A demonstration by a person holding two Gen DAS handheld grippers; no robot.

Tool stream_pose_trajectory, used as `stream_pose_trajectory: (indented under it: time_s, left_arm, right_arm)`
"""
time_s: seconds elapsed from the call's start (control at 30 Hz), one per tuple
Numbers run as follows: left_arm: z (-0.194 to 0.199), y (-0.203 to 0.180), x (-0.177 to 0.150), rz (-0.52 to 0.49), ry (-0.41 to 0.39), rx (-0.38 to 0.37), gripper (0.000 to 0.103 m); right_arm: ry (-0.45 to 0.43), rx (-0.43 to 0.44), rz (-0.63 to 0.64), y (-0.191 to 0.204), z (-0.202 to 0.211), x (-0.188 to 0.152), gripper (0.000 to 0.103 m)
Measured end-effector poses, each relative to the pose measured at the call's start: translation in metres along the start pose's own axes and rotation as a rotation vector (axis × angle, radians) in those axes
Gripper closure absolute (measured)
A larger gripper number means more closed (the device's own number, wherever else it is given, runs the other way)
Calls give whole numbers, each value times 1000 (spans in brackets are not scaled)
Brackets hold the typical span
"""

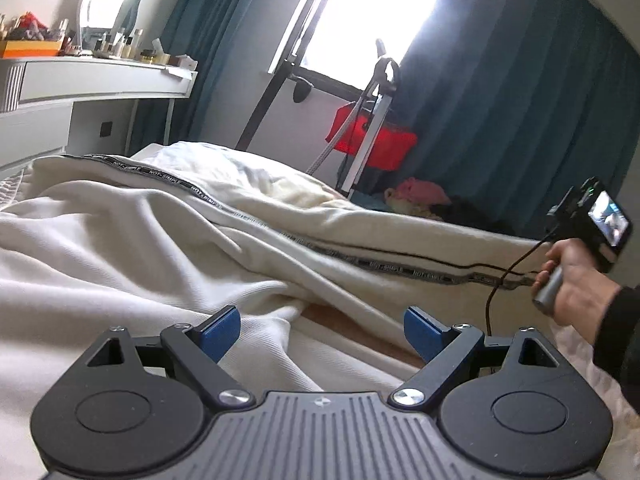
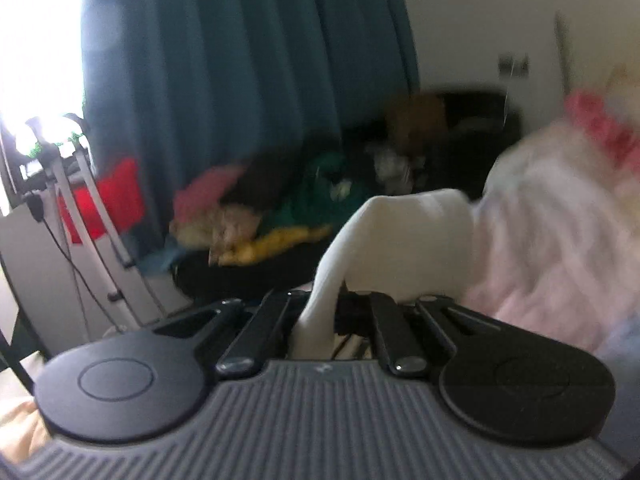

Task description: Fold clothes

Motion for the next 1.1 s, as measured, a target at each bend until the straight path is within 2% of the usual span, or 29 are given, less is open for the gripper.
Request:
stream_pose_trajectory:
  time_s: [0.13, 0.27, 0.33, 0.4, 0.43, 0.47, 0.5, 0.63, 0.77, 0.93, 1.03, 1.1]
  left_arm:
    - [-25, -1, -8, -32, 28, 22, 13]
    - [-41, -1, -16, -48, 58, 32, 13]
    - [-43, -3, -17, -62, 60, 35, 13]
    - [-44, -4, -16, -74, 57, 34, 13]
    - [-43, -5, -16, -79, 58, 33, 13]
    - [-42, -6, -16, -81, 60, 32, 13]
    - [-40, -6, -17, -79, 64, 29, 13]
    - [-30, -12, -17, -76, 65, 20, 13]
    - [-21, -18, -20, -52, 88, 5, 13]
    - [-11, -23, -25, -42, 101, -10, 13]
    - [-12, -23, -26, -43, 87, -10, 13]
    - [-16, -23, -27, -42, 88, -10, 13]
  right_arm:
    - [54, 23, 47, 6, -49, -15, 96]
    - [166, 173, 14, -3, -63, -21, 92]
    - [234, 222, -27, -12, -60, -17, 83]
    - [263, 282, -92, -18, -43, -12, 61]
    - [265, 316, -121, -21, -32, -8, 55]
    - [255, 348, -130, -26, -19, -4, 41]
    - [242, 376, -133, -31, -7, 1, 33]
    - [193, 417, -102, -69, 43, 7, 32]
    - [258, 396, -162, -116, 68, -17, 31]
    - [353, 357, -377, -161, 46, -63, 36]
    - [322, 345, -443, -162, 27, -74, 37]
    - [295, 351, -495, -162, 10, -74, 46]
Point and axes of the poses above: each gripper's, at about its wrist camera, not at the fingertips, and z roughly against the way its jaws point, y to its left, x to its top, the point moved 4 cm from there along -z, roughly the way its jaws point, and after that the axes turned 6 degrees about x, right-handed, at the moved point
